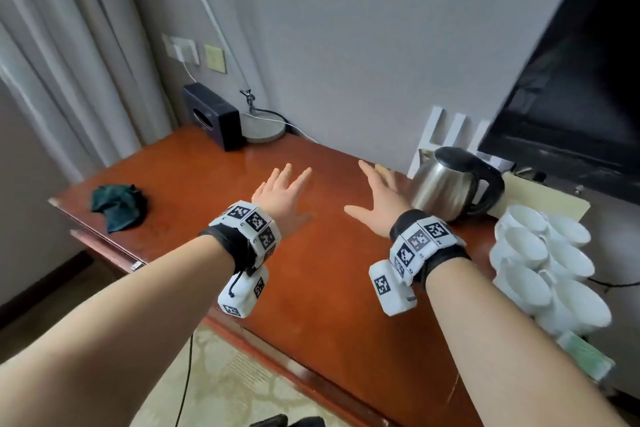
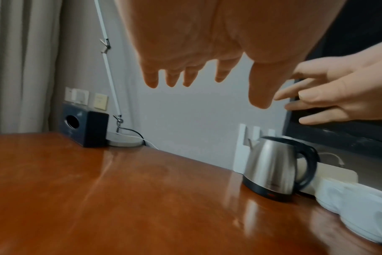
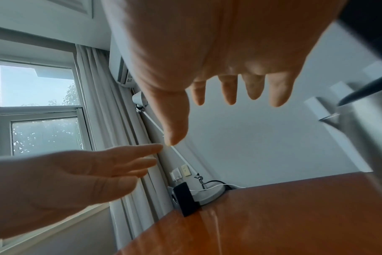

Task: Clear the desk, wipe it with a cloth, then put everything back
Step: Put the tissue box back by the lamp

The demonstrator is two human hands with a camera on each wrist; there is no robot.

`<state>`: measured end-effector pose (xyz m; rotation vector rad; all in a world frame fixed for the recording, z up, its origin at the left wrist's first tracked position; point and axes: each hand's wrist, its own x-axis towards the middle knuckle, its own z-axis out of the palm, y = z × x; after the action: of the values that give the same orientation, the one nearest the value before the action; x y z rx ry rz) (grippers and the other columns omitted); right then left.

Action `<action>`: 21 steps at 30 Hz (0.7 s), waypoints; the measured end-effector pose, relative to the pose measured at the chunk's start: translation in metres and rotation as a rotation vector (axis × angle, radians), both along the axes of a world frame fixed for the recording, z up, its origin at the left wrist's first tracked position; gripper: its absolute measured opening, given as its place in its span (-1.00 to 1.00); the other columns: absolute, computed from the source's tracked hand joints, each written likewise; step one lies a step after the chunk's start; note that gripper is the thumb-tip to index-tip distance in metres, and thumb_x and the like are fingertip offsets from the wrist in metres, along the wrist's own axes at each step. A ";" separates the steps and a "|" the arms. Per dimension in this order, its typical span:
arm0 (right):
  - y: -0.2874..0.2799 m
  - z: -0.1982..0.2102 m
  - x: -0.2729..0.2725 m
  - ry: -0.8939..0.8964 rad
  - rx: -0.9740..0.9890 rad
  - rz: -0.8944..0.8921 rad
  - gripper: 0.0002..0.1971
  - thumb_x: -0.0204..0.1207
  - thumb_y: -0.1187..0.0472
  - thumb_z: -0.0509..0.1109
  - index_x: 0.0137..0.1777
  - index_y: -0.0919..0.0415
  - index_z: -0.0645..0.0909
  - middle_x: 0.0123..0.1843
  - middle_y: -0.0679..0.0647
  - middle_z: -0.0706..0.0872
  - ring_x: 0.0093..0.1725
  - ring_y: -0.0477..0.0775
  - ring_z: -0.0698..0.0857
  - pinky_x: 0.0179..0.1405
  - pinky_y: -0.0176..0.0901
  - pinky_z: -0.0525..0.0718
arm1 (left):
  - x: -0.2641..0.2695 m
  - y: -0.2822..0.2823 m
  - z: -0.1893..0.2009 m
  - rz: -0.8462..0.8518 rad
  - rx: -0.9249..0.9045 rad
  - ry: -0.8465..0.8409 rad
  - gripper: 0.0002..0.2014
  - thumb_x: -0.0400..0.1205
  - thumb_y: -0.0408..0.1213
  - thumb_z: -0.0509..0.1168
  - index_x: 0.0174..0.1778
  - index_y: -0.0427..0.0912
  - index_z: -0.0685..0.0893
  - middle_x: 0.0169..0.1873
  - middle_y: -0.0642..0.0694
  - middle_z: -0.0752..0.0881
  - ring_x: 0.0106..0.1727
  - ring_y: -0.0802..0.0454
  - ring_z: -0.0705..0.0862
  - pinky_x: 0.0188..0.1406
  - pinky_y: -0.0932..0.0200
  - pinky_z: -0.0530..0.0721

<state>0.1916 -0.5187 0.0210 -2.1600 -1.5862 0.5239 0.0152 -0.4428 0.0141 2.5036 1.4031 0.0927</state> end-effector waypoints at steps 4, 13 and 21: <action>0.051 0.004 -0.034 -0.026 0.008 0.009 -0.17 0.52 -0.05 0.36 0.65 -0.11 -0.09 0.70 0.06 -0.13 0.69 0.14 -0.12 0.65 0.12 0.07 | -0.053 0.059 0.011 0.026 0.042 0.027 -0.22 0.64 0.07 0.21 0.66 0.16 -0.14 0.68 -0.05 -0.14 0.69 -0.05 -0.14 0.65 0.00 -0.04; 0.129 0.017 -0.065 -0.034 0.003 0.091 -0.16 0.51 -0.05 0.38 0.65 -0.04 -0.06 0.68 0.14 -0.06 0.68 0.15 -0.02 0.65 0.05 0.06 | -0.105 0.127 0.021 0.146 0.025 0.014 -0.22 0.63 -0.01 0.27 0.67 0.07 -0.05 0.67 -0.11 -0.03 0.68 -0.09 -0.04 0.65 -0.06 0.08; 0.222 0.007 -0.090 -0.011 -0.061 0.045 -0.13 0.49 -0.05 0.39 0.66 -0.02 -0.09 0.66 0.15 0.03 0.66 0.16 0.07 0.61 0.04 0.14 | -0.144 0.235 0.019 0.203 -0.008 0.003 -0.22 0.63 -0.02 0.27 0.67 0.06 -0.05 0.66 -0.11 -0.01 0.67 -0.12 0.03 0.58 -0.07 0.19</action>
<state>0.1015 -0.2970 0.0277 -2.1792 -1.6484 0.5830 -0.1289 -0.2078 0.0335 2.3489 1.6511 0.1225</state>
